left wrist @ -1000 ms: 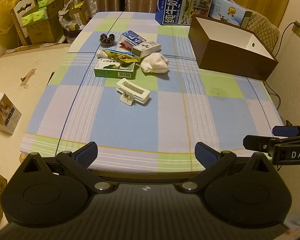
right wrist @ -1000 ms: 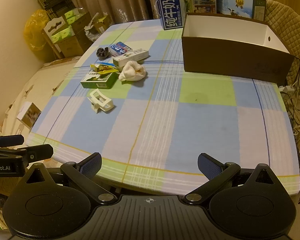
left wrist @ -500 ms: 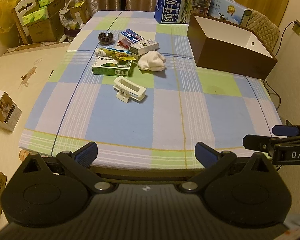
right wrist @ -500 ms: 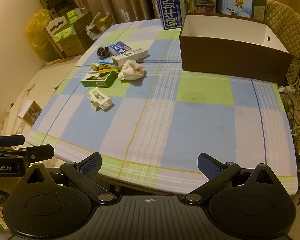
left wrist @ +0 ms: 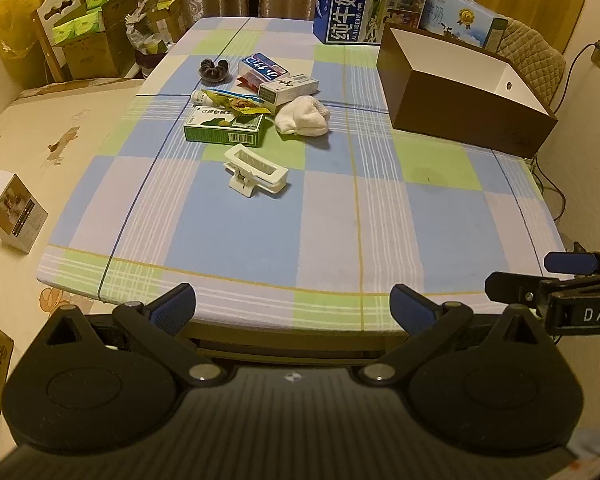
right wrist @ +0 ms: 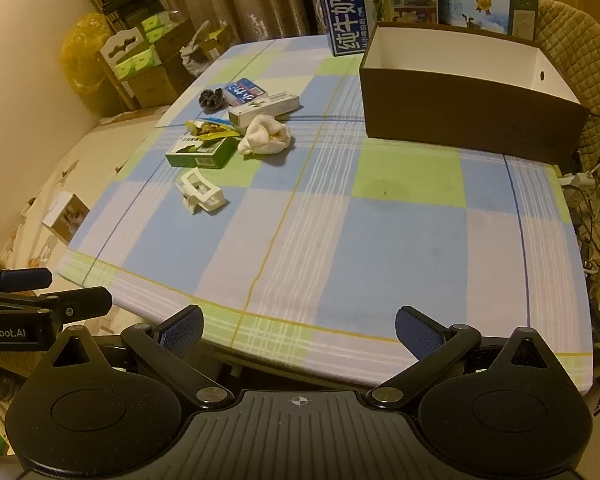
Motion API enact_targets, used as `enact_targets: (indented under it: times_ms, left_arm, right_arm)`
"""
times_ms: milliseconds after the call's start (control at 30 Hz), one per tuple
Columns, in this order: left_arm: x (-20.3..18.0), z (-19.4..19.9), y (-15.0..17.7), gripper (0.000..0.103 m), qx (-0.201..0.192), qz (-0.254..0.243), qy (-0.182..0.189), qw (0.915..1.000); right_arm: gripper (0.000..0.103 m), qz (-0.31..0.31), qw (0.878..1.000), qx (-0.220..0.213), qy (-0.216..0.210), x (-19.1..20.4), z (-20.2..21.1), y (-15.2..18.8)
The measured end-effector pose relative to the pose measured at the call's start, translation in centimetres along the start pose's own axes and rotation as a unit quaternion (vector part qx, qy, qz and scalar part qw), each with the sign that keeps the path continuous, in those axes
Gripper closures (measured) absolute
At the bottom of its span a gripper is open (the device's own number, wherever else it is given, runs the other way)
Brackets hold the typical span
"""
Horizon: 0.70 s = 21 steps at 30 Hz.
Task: Organize objects
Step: 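Move the left tool toward the white plastic clip on the table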
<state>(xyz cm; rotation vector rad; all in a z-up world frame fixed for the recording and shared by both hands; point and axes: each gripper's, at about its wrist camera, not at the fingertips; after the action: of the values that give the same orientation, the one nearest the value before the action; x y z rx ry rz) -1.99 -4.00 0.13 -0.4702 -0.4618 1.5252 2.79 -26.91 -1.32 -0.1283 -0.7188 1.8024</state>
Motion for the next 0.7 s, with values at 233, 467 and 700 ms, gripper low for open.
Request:
enact_targets:
  times_ms: [233,467,700]
  left_arm:
    - [-0.8,0.2,0.4,0.001,0.001,0.004,-0.004,1.0]
    - [-2.1,0.3,0.8,0.001,0.003,0.004,-0.009,0.9999]
    - [-3.1,0.3,0.9,0.001,0.005,0.003,-0.015,0.9999]
  right_arm:
    - [0.003,0.006,1.0,0.002,-0.006,-0.5,0.3,0.6]
    - [0.003,0.006,1.0,0.003,-0.01,-1.5,0.8,1.1]
    - [0.003,0.006,1.0,0.008,-0.016,-2.7,1.1,1.4]
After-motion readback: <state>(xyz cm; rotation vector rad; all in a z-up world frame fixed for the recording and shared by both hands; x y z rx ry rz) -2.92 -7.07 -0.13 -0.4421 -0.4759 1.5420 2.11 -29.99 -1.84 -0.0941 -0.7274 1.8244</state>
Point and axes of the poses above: each gripper's, at about its wrist camera, not at the fingertips, and z roughly against the way its jaws point, x to its left, y to its underside, and after that the axes turned 4 degrees about -z, right-handed
